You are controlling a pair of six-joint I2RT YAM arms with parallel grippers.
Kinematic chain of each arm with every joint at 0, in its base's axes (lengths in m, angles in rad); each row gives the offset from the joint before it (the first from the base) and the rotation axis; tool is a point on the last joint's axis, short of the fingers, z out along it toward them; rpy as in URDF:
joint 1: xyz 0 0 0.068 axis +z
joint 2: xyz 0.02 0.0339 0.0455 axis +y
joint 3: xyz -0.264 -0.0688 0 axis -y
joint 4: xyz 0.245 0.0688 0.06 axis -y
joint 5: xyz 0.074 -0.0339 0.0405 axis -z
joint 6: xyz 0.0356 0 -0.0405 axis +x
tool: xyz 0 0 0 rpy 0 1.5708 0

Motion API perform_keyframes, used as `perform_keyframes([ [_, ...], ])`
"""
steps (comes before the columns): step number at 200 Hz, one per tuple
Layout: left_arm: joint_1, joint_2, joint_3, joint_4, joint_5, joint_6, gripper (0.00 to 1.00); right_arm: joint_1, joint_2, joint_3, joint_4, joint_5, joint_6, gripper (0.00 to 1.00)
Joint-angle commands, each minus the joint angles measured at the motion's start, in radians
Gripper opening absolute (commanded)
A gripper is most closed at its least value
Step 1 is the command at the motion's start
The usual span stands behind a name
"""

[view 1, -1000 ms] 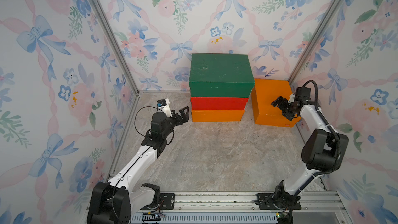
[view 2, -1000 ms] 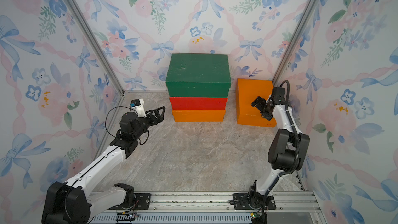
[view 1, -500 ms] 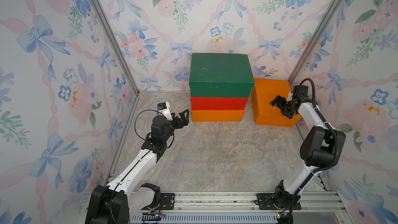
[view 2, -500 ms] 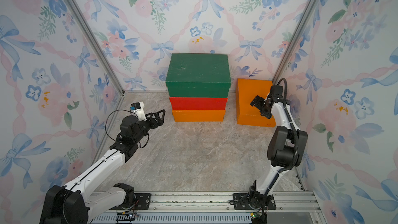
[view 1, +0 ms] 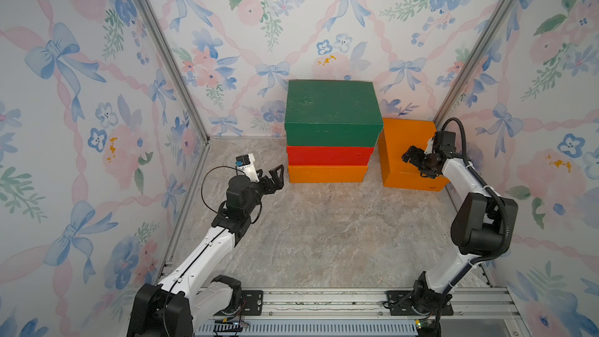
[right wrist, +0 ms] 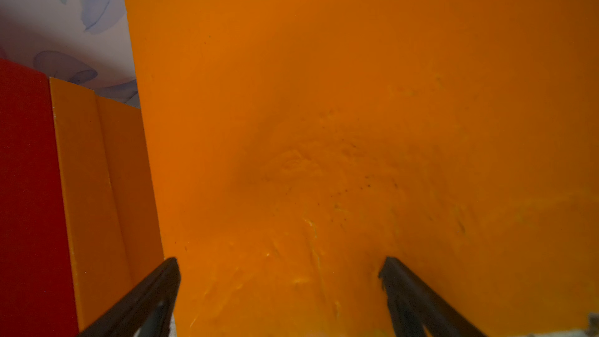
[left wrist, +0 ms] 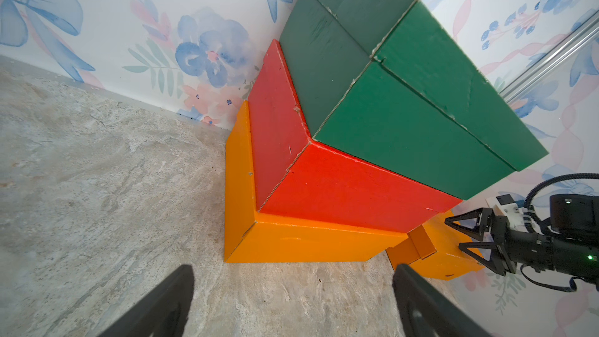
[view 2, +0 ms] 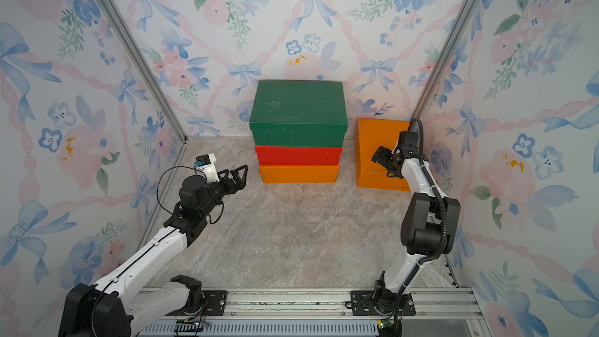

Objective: Stack the shoeboxes
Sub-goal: Move the shoebox to the center of the board.

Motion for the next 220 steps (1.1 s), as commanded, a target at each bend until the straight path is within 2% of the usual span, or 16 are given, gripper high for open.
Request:
perform_keyframes([
  [1,-0.005,-0.017,-0.016,0.022,-0.007,0.022,0.98,0.019,0.014,-0.097,-0.119,-0.009,0.011,0.97],
  [70,-0.004,-0.039,-0.028,0.022,-0.006,0.023,0.98,0.062,-0.026,-0.182,-0.111,0.008,-0.009,0.97],
  [220,-0.003,-0.073,-0.043,0.015,-0.008,0.027,0.98,0.085,-0.074,-0.256,-0.110,-0.004,-0.025,0.98],
])
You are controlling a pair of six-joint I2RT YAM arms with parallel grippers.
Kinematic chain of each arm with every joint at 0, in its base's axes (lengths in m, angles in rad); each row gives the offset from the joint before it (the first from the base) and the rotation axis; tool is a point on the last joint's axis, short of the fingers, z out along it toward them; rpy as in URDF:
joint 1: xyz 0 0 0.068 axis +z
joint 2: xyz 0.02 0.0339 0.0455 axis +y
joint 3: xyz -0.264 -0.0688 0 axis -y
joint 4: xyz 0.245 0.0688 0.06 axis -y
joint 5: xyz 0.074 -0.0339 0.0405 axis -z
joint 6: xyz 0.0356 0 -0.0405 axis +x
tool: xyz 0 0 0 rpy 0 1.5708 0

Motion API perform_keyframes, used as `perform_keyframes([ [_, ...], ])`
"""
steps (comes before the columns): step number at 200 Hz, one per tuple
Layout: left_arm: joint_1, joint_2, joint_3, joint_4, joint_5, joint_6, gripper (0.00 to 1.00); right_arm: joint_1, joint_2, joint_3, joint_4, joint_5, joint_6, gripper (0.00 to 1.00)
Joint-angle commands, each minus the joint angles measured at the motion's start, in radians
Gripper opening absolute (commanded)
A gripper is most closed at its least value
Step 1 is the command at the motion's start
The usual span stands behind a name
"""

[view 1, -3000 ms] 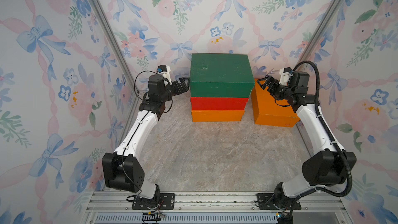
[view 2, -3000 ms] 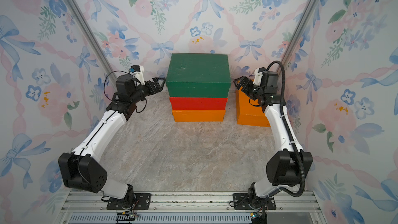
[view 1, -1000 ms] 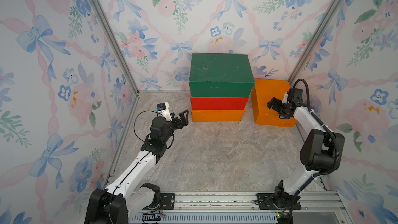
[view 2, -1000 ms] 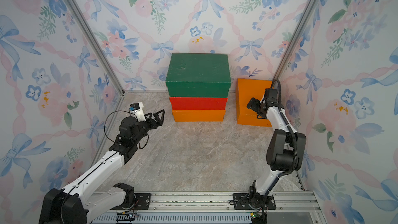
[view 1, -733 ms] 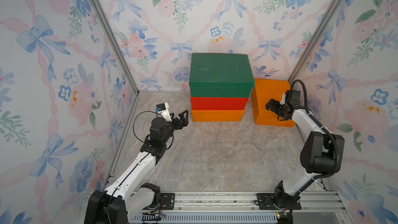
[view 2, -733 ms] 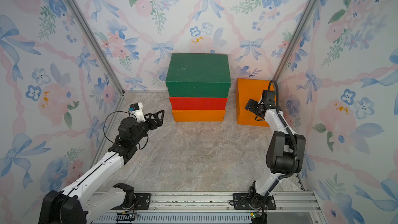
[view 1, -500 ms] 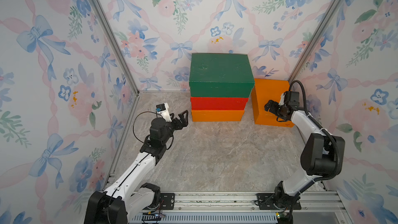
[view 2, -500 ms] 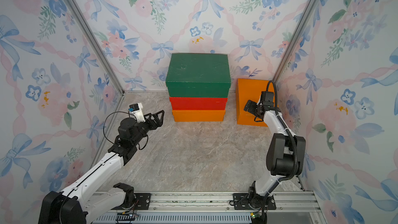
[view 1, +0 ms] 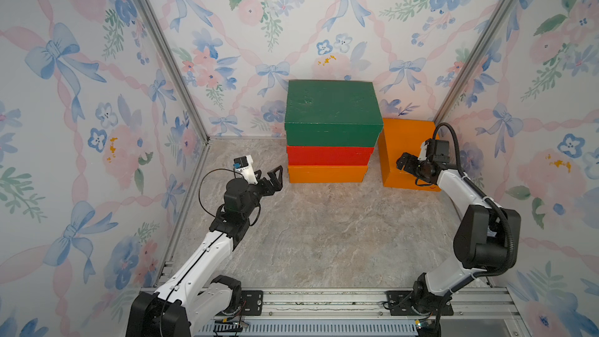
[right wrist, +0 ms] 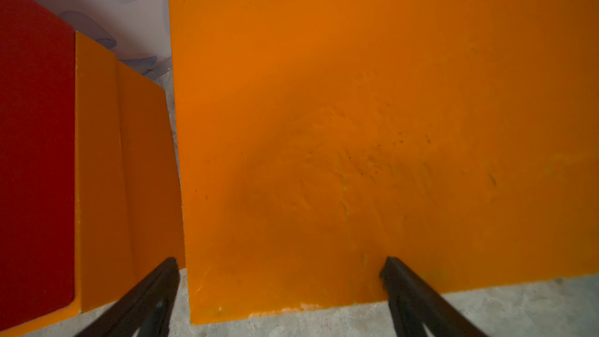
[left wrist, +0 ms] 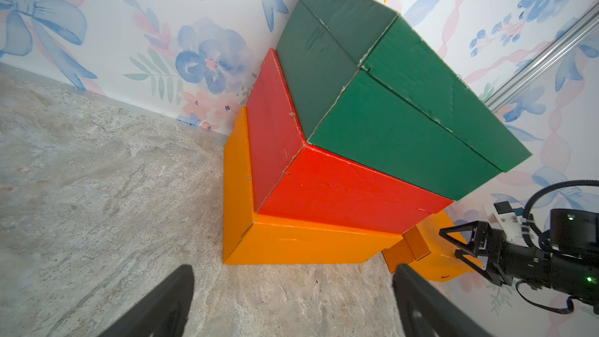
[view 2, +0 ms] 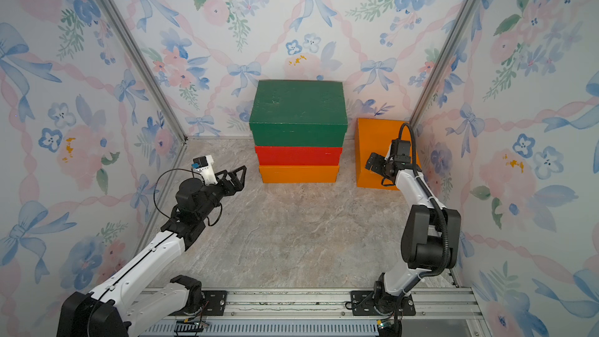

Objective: Stack the shoeboxes
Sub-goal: Move the shoebox to the center of the board.

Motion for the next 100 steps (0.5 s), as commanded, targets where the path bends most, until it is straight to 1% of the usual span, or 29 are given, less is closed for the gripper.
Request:
perform_keyframes([
  [1,-0.003,-0.021,-0.021,0.015,-0.007,0.027,0.98,0.022,0.048,-0.070,-0.234,-0.050,0.030,0.98],
  [100,0.001,-0.033,-0.020,0.014,-0.007,0.025,0.98,0.046,0.056,-0.081,-0.234,-0.094,0.031,0.99],
])
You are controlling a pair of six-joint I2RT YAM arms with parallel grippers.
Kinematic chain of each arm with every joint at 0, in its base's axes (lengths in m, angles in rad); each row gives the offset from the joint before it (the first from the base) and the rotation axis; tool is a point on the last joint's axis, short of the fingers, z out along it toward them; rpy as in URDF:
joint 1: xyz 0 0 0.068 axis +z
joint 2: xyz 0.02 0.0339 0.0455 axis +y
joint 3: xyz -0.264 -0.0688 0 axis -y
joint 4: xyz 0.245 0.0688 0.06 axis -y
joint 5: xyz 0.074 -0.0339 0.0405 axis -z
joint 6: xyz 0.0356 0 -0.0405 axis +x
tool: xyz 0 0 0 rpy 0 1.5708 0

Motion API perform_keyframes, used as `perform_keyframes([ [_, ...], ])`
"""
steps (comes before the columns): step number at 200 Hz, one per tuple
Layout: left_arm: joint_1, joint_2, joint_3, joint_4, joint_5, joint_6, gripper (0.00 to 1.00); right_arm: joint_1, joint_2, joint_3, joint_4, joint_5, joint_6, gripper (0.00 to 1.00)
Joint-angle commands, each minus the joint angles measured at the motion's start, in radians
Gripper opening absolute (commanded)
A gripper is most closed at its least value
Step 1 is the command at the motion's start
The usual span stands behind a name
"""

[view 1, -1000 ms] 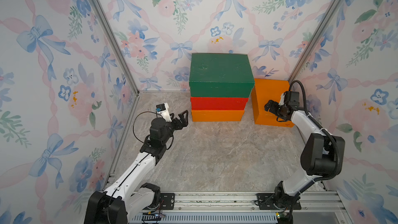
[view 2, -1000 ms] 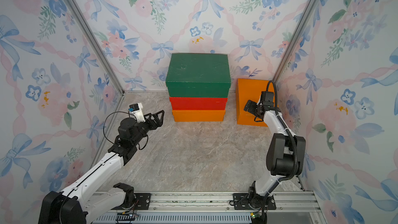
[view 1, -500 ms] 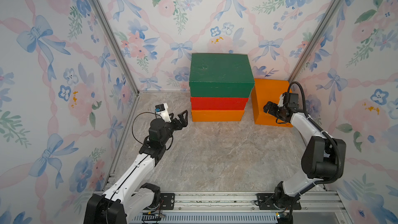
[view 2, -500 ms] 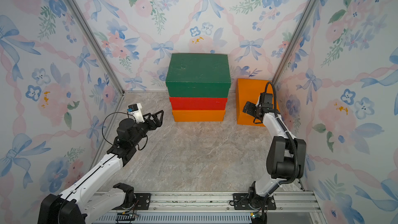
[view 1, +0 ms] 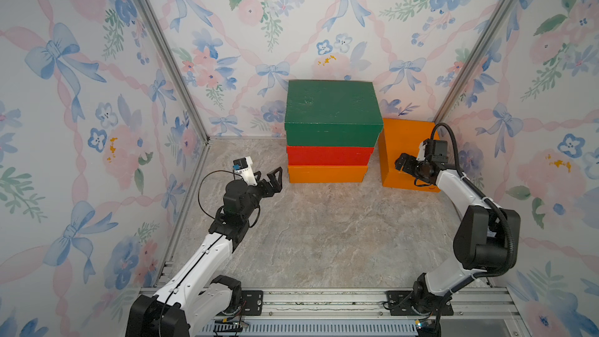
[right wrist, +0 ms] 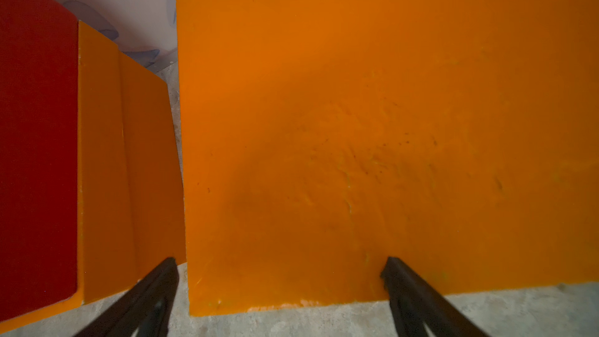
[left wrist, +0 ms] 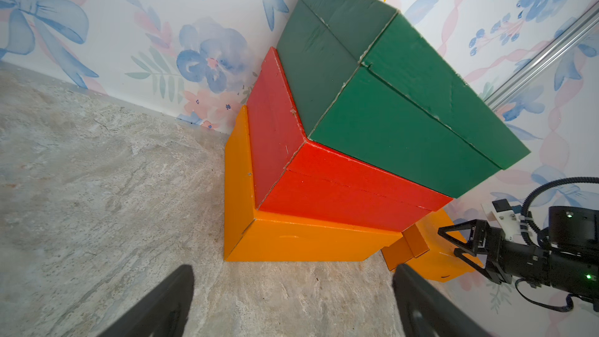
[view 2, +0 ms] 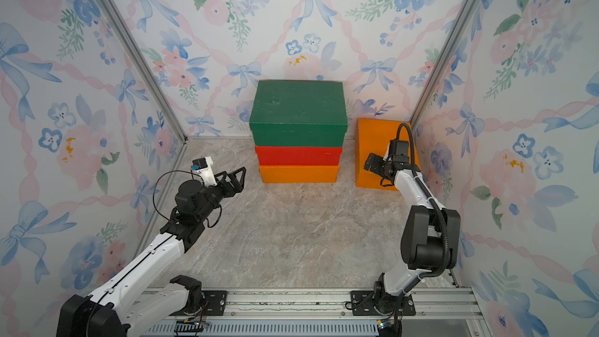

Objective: Stack the shoeboxes
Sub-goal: Move the shoebox to the center of the board.

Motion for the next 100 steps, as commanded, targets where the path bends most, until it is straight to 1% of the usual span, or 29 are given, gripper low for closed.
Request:
perform_keyframes([
  [1,0.001,-0.015,-0.004,0.013,-0.008,0.024,0.98,0.032,0.060,-0.079,-0.228,-0.098,0.039,0.99],
  [51,0.003,-0.015,0.001,0.013,-0.011,0.023,0.98,0.082,0.038,-0.124,-0.210,-0.103,0.051,0.99],
  [96,0.004,-0.020,0.002,0.013,-0.012,0.025,0.98,0.105,0.004,-0.159,-0.209,-0.104,0.057,0.99],
  [100,0.005,-0.020,0.001,0.013,-0.012,0.024,0.98,0.106,-0.023,-0.158,-0.210,-0.103,0.056,0.99],
])
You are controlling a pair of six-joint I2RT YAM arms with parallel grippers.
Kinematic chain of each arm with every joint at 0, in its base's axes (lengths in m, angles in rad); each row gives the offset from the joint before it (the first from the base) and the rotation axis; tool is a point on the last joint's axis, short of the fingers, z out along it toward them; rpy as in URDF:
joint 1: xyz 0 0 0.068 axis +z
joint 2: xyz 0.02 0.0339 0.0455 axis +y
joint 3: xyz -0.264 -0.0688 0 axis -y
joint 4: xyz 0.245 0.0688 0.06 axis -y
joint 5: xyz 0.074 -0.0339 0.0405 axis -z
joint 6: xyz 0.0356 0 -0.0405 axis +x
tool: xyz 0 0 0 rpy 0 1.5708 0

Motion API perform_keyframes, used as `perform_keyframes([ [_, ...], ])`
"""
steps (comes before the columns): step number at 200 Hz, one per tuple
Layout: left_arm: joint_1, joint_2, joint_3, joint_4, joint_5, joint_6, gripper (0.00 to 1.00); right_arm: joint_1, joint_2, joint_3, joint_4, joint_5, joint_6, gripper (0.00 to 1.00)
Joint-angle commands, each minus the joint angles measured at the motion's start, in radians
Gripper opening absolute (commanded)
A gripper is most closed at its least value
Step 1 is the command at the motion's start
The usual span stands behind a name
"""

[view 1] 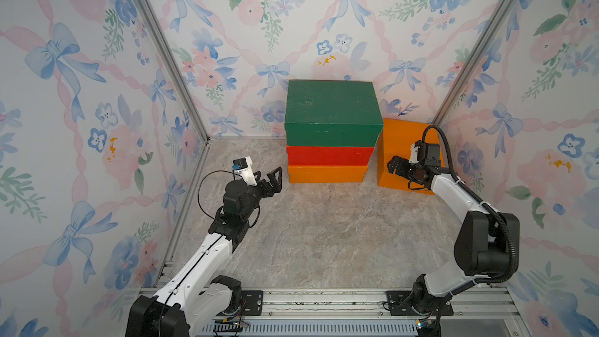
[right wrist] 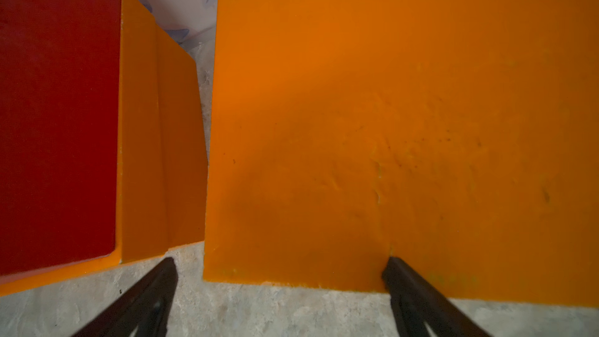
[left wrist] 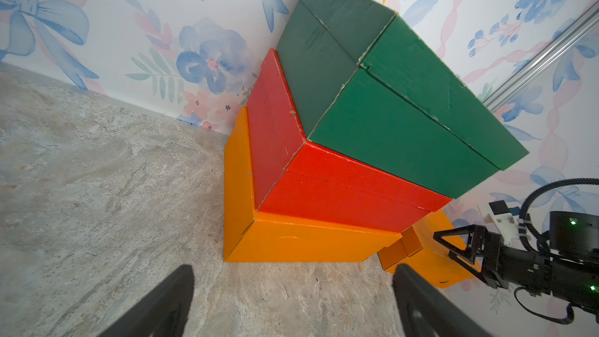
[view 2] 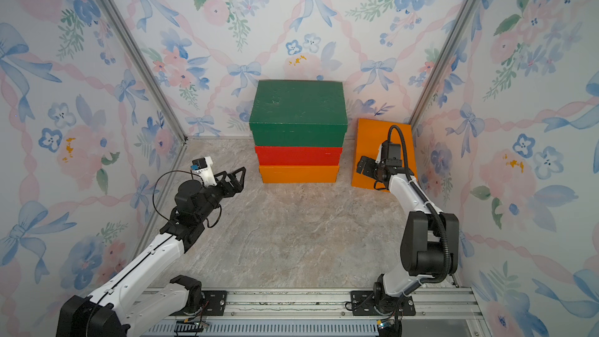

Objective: Stack the shoeboxes
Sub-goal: Move the shoebox to the center of the board.

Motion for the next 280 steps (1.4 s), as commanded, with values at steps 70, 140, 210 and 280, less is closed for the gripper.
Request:
perform_keyframes([
  [70,0.006,-0.028,-0.006,0.010,-0.013,0.023,0.98,0.053,-0.019,-0.078,-0.262,-0.134,0.074,1.00],
  [140,0.011,-0.031,0.000,0.008,-0.004,0.018,0.98,0.074,-0.091,-0.049,-0.312,-0.113,0.063,0.99],
  [210,0.010,-0.057,0.007,-0.006,0.004,0.008,0.98,-0.043,-0.077,0.058,-0.348,-0.122,0.032,0.99],
  [280,0.007,-0.049,0.024,-0.012,0.008,0.006,0.98,-0.062,-0.084,0.102,-0.363,-0.098,0.006,0.98],
])
